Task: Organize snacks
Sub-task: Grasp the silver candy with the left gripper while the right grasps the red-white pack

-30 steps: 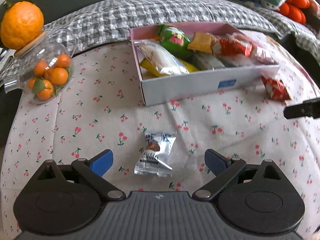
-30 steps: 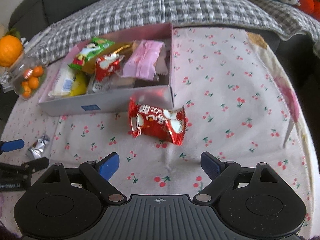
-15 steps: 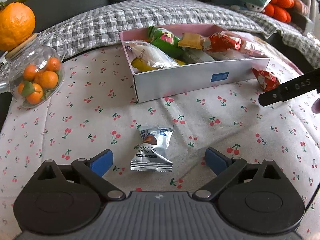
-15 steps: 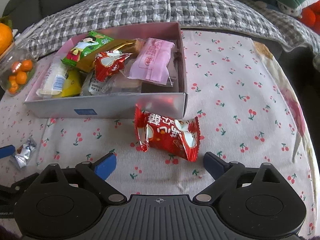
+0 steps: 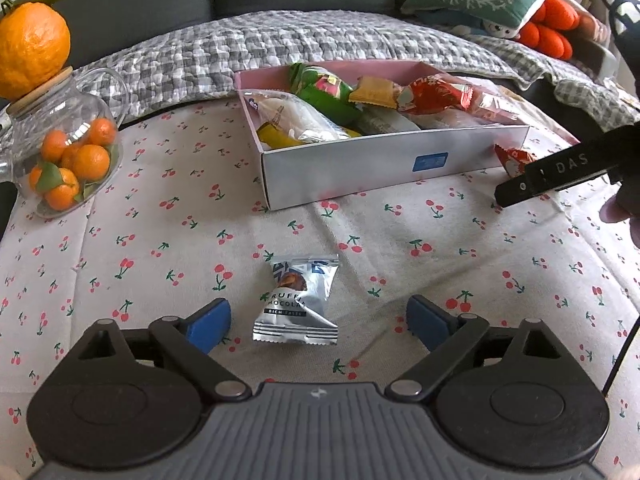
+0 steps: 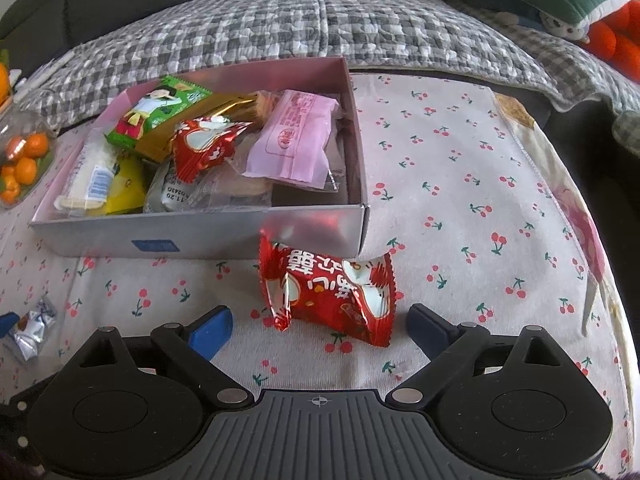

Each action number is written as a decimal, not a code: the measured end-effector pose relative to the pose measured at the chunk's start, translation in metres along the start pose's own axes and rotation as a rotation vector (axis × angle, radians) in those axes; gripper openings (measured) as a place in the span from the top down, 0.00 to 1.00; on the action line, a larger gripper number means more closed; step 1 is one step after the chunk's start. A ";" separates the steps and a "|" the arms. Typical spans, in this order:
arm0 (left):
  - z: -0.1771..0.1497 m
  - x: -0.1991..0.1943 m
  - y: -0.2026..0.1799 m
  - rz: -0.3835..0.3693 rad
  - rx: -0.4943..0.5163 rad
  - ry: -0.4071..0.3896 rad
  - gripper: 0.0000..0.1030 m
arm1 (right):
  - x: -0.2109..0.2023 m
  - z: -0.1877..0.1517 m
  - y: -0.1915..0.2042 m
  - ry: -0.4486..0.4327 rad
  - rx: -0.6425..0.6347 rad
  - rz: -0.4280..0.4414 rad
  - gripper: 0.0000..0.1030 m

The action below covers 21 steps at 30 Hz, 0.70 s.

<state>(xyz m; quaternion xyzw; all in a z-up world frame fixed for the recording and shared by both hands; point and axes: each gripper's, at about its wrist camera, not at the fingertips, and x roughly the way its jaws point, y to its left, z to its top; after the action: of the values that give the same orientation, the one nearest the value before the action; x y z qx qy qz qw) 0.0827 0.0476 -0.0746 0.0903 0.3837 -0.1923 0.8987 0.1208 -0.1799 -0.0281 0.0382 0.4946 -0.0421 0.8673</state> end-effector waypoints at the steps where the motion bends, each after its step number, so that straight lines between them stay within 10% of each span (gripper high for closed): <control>1: 0.000 0.000 0.000 -0.002 0.002 0.000 0.11 | 0.000 0.000 0.000 -0.001 0.004 -0.001 0.07; 11: 0.003 -0.003 -0.004 -0.023 0.020 -0.007 0.39 | -0.001 0.003 -0.001 -0.007 0.024 -0.002 0.14; 21: 0.008 -0.003 -0.003 -0.003 -0.027 0.012 0.64 | -0.007 0.004 -0.009 -0.007 0.025 0.013 0.42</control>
<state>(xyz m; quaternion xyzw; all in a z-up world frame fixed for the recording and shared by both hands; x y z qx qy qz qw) 0.0848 0.0435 -0.0670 0.0787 0.3917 -0.1881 0.8972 0.1201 -0.1890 -0.0205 0.0521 0.4907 -0.0427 0.8687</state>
